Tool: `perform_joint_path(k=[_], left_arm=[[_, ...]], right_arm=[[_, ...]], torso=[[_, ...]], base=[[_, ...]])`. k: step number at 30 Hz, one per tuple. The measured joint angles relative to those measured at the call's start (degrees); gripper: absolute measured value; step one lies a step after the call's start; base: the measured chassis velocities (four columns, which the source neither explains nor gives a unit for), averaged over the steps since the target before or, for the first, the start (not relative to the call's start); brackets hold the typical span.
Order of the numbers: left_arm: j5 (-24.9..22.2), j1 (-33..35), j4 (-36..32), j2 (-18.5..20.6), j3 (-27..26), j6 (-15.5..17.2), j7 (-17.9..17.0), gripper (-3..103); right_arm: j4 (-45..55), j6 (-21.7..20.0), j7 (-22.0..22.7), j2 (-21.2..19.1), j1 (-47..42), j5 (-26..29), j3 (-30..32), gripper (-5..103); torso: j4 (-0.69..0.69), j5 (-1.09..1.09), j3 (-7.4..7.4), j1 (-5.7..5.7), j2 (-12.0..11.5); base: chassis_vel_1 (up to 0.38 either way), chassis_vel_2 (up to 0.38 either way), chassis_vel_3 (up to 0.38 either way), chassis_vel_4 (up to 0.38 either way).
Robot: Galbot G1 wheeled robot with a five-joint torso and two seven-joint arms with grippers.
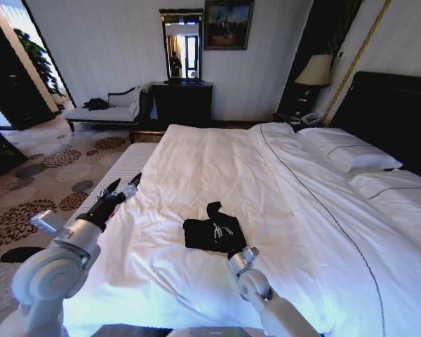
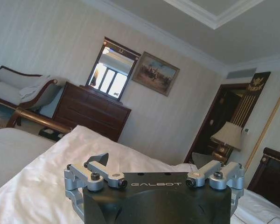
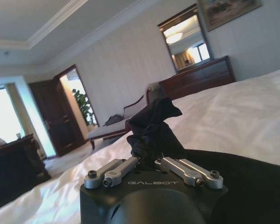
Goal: Fold the clothes on the bed.
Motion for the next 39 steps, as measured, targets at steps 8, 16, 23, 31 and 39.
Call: perform_joint_path(k=[8,16,23,31,39], left_arm=[[0.6,0.2,0.4,0.1,-0.1,0.0,-0.5,100],[1.5,0.9,0.6,-0.1,-0.4,0.0,-0.6,100],[-0.3,0.5,0.4,-0.9,-0.7,-0.5,-1.1,100],[-1.5,1.1,0.2,-1.2,-1.7,-0.4,-1.7,100],[-1.5,1.5,0.2,-1.3,-2.3,-0.4,-1.7,100]], right_arm=[[-3.3,0.4,-0.4,1.9,3.0,-1.1,-2.8,4],[-5.3,0.6,0.1,3.1,4.3,-0.9,-3.9,4],[-5.3,1.8,0.8,3.0,2.9,0.4,-5.9,13],[-0.7,6.7,-9.2,-1.9,1.9,6.9,-7.7,45],[2.8,3.3,-9.6,-7.1,5.1,22.4,-7.5,73]], torso=[[0.01,-0.01,0.0,0.0,0.0],[0.01,-0.01,0.0,0.0,0.0],[0.0,0.0,0.0,0.0,0.0],[0.01,0.01,0.0,-0.01,0.0],[-0.01,0.0,0.0,-0.01,0.0]], base=[[0.0,0.0,0.0,0.0],[0.0,0.0,0.0,0.0],[0.0,0.0,0.0,0.0],[0.0,0.0,0.0,0.0],[0.0,0.0,0.0,0.0]])
